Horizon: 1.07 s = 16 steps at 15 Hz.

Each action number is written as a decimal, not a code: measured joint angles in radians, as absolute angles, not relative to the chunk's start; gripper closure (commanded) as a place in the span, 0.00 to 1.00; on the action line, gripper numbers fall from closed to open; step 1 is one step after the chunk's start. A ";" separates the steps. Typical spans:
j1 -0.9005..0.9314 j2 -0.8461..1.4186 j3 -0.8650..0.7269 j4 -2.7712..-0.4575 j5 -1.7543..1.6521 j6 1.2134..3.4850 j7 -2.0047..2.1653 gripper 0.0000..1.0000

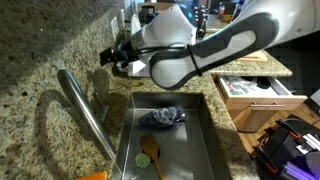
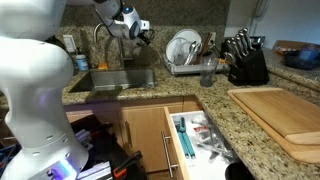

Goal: Close both the tap and the top drawer

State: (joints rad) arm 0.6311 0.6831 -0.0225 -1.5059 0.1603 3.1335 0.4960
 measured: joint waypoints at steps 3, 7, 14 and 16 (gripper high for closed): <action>0.763 0.513 -0.273 -1.633 0.051 3.027 0.599 0.00; 0.928 0.372 -0.559 -1.815 -0.196 2.972 0.780 0.00; 0.964 0.398 -0.654 -1.815 -0.293 2.880 0.806 0.00; 0.997 0.391 -0.772 -1.838 -0.408 2.839 0.831 0.00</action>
